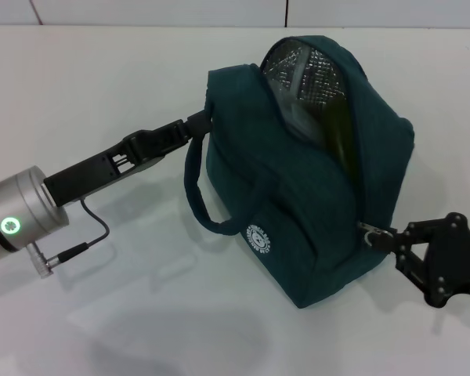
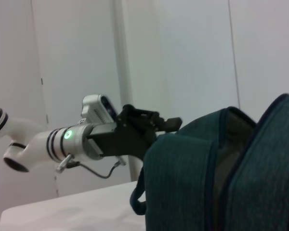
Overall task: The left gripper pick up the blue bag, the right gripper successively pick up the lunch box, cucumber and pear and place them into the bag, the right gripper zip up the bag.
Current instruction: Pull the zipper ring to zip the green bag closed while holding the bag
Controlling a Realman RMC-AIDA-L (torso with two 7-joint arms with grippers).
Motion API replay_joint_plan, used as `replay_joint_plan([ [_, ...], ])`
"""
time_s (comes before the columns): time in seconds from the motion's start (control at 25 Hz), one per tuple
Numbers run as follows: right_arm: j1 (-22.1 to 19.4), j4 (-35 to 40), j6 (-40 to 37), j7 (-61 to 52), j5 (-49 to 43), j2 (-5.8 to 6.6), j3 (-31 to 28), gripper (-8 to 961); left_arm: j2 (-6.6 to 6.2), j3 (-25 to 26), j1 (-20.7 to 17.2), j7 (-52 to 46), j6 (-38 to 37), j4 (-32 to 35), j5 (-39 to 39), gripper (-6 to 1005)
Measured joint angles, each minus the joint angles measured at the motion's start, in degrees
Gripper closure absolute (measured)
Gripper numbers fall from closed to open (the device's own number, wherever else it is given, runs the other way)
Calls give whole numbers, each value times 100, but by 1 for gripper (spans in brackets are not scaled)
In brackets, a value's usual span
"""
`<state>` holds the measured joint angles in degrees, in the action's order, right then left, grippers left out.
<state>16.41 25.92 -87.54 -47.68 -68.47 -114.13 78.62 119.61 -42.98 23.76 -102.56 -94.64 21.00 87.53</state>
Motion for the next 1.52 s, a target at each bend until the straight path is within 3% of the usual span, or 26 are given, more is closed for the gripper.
replay_joint_plan([
  [0.24, 139, -23, 114, -38, -258, -90, 22, 899, 1, 0, 5, -1, 49, -8, -7, 785],
  [1.52, 442, -362, 312, -114, -295, -118, 188, 863, 1, 0, 6, -2, 68, -43, -79, 785],
])
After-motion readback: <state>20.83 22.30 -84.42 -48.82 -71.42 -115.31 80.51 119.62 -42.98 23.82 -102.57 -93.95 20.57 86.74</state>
